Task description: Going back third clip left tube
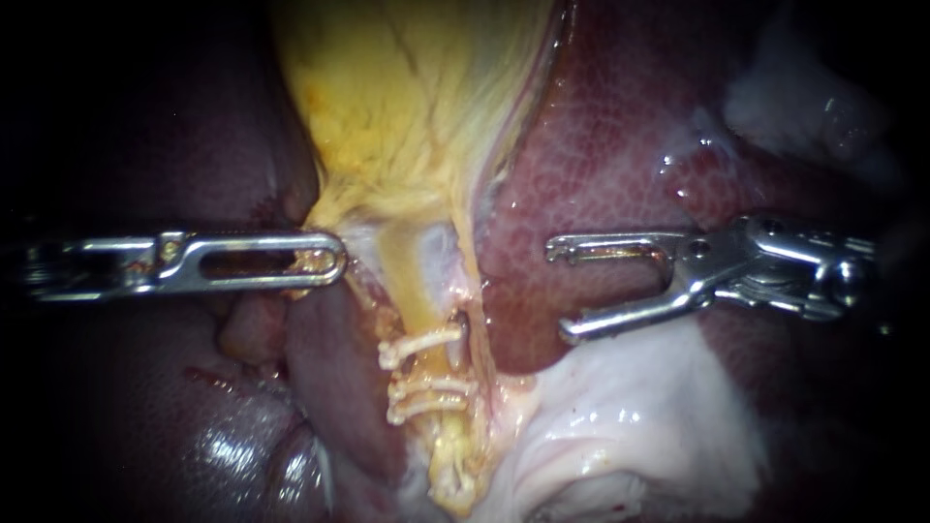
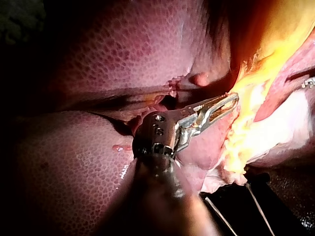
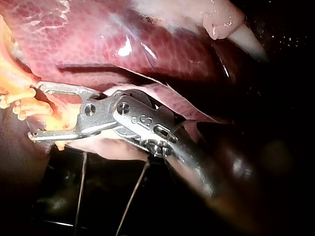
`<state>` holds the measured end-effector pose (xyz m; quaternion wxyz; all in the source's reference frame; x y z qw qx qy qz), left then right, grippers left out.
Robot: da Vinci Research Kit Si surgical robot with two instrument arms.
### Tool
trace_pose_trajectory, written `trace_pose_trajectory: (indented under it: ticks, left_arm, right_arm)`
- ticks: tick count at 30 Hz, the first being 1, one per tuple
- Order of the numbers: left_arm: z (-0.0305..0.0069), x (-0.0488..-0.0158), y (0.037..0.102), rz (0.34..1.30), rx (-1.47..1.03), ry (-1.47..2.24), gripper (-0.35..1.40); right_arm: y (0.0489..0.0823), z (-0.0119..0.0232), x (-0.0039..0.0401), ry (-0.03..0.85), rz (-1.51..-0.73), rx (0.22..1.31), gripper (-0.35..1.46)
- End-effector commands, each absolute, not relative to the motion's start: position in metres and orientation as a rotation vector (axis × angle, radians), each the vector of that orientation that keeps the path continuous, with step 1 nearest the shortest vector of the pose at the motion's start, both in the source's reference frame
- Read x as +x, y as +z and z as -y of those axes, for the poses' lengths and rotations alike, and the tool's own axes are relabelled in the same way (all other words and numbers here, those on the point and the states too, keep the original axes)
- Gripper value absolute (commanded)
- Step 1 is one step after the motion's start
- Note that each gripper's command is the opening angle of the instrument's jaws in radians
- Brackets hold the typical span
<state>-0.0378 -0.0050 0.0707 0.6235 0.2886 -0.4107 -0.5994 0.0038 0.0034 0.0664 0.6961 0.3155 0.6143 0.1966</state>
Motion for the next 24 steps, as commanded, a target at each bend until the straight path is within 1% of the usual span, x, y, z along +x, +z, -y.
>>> trace_pose_trajectory:
  ticks: [1, 7, 11, 24]
  left_arm:
    - [0.0051, -0.0381, 0.0712, 0.944, 0.658, -1.376, -0.35]
    - [0.0057, -0.0408, 0.0741, 0.95, 0.649, -1.371, -0.35]
    - [0.0059, -0.0422, 0.0748, 0.948, 0.654, -1.366, -0.35]
    - [0.0059, -0.0425, 0.0749, 0.949, 0.659, -1.363, -0.35]
  right_arm:
    - [0.0664, -0.0034, 0.0037, 0.437, -1.369, 0.704, 0.6]
    - [0.0664, -0.0032, 0.0038, 0.436, -1.369, 0.704, 0.6]
    - [0.0664, -0.0032, 0.0038, 0.436, -1.369, 0.704, 0.6]
    - [0.0658, -0.0031, 0.0039, 0.437, -1.369, 0.704, 0.6]
